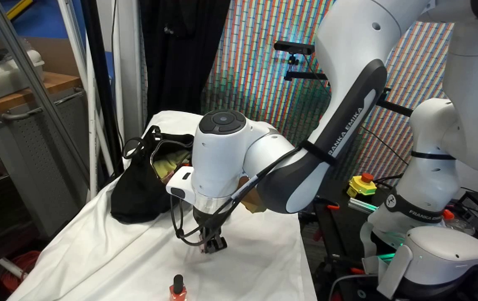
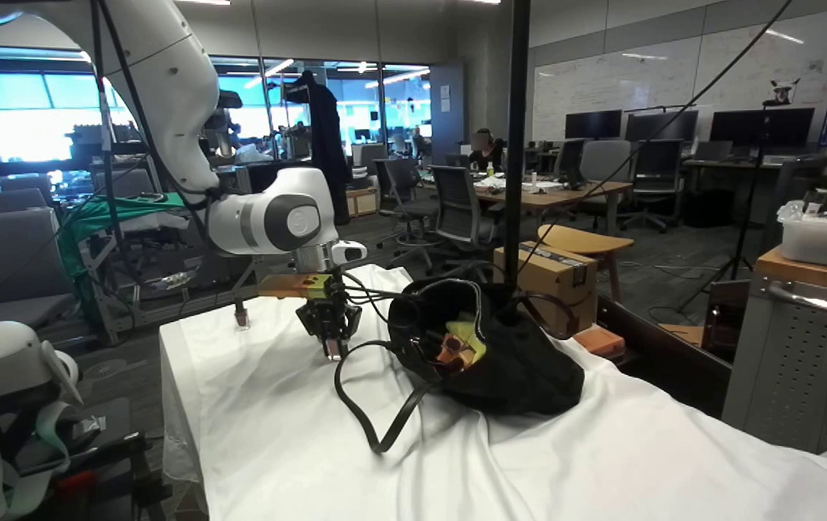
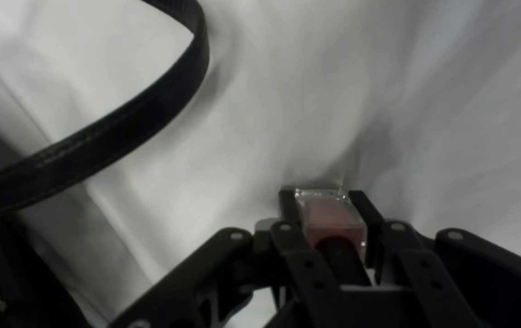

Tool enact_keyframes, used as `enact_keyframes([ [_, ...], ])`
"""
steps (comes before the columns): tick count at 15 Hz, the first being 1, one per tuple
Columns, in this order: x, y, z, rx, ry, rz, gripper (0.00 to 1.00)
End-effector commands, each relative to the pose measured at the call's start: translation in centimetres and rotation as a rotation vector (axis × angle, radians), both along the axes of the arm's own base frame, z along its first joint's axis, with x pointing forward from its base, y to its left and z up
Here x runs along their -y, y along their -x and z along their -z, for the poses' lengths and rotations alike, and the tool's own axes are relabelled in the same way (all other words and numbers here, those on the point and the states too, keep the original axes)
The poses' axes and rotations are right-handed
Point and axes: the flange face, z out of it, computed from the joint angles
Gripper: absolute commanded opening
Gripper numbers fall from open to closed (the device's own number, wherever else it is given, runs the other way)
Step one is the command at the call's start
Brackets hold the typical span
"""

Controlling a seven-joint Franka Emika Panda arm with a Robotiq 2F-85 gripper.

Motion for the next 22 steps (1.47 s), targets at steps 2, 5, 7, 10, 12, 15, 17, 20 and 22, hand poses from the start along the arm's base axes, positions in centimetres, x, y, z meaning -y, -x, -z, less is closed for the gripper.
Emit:
enact_keyframes([
  [2, 0.1, -0.3, -0.4, 0.008, 0.011, 0.0, 0.16],
  [5, 0.3, 0.0, -1.2, 0.006, 0.015, 0.017, 0.16],
  [7, 0.6, 0.2, -2.3, 0.014, 0.018, 0.038, 0.16],
  [10, 1.1, 0.2, -4.5, 0.047, 0.01, 0.08, 0.16],
  [12, 2.0, 0.0, -6.3, 0.079, 0.001, 0.113, 0.16],
  [15, 3.5, -0.3, -8.8, 0.122, -0.007, 0.159, 0.16],
  [17, 4.9, -0.6, -10.3, 0.153, -0.011, 0.193, 0.16],
  [20, 7.4, -1.7, -12.0, 0.199, -0.011, 0.262, 0.16],
  [22, 8.8, -2.4, -12.7, 0.237, 0.001, 0.312, 0.16],
])
